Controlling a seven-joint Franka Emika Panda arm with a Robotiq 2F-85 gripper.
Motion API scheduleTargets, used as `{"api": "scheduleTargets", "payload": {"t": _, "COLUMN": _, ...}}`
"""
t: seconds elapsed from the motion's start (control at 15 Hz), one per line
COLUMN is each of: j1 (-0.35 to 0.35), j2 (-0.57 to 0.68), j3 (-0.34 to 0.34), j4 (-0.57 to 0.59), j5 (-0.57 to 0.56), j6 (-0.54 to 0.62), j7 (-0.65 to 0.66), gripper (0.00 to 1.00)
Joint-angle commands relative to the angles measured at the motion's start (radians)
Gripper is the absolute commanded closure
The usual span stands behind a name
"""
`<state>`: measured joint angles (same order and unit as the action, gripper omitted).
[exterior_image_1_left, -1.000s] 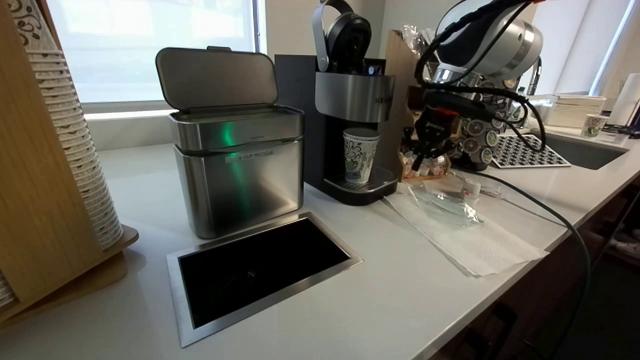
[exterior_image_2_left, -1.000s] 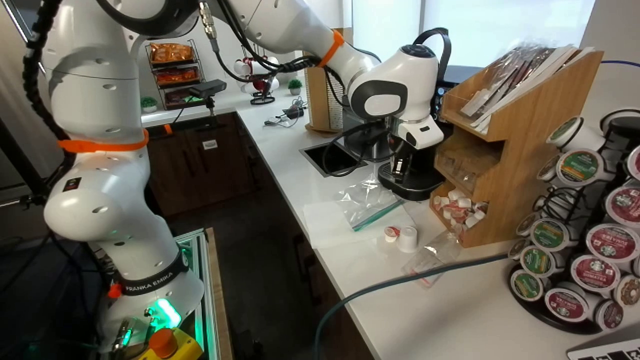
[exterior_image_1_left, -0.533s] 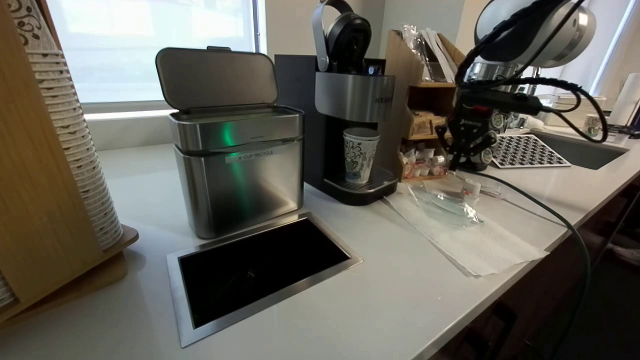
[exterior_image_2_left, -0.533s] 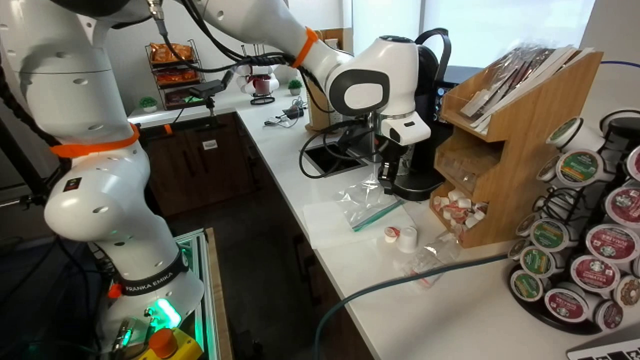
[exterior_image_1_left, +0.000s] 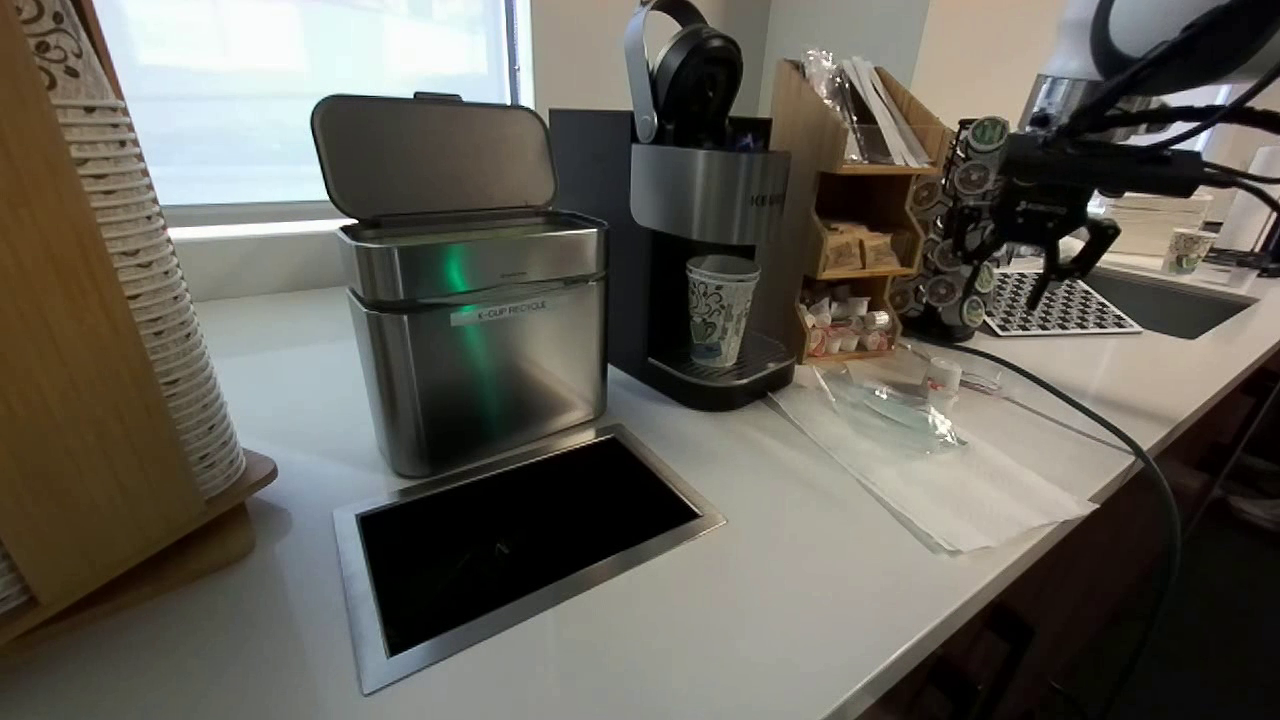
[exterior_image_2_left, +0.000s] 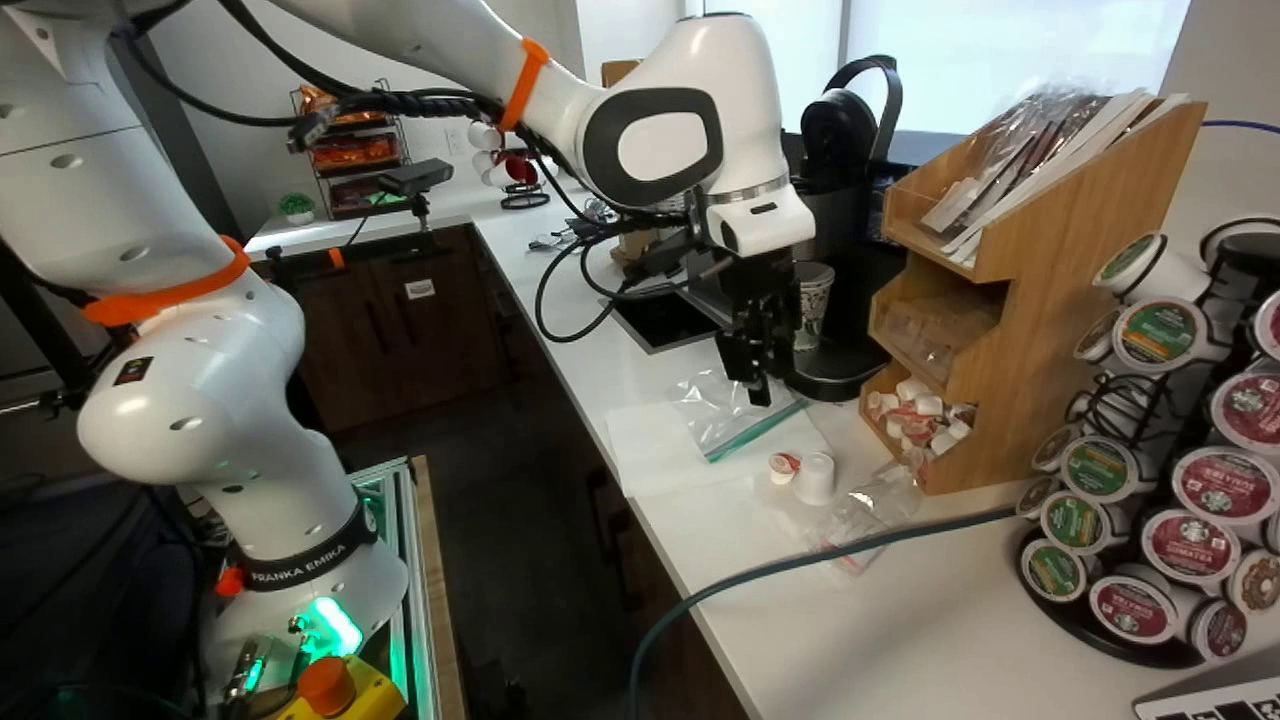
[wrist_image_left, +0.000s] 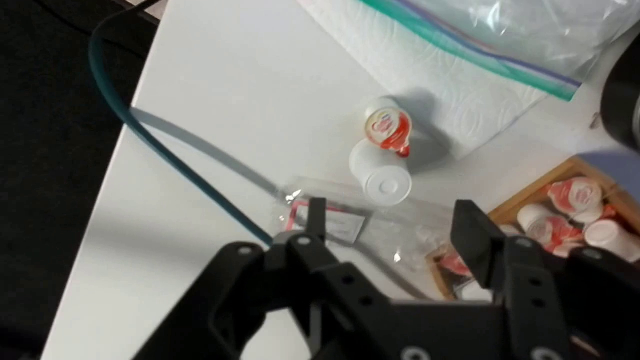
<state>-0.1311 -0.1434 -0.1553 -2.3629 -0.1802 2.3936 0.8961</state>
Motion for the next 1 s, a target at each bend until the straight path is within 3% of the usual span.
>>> {"api": "scheduleTargets", "payload": {"t": 0.0, "j1": -0.089, "j2": -0.123, "j3": 0.033, "j4": -0.098, "j5": -0.142, "j6": 0.063, "j7": 0.196, "gripper": 0.02}}
{"api": "scheduleTargets", "payload": {"t": 0.53, "j1": -0.298, "j2": -0.240, "j3": 0.093, "j4": -0.112, "j5": -0.391, "j6": 0.174, "j7": 0.486, "gripper": 0.00}}
{"api": "scheduleTargets", "payload": {"t": 0.6, "j1": -0.262, "j2": -0.211, "j3": 0.075, "j4": -0.089, "j5": -0.329, "j6": 0.146, "j7": 0.405, "gripper": 0.00}}
{"api": "scheduleTargets", "payload": {"t": 0.93, "j1": -0.289, "j2": -0.228, "j3": 0.086, "j4": -0.089, "j5": -0.355, "j6": 0.150, "j7": 0.442, "gripper": 0.00}}
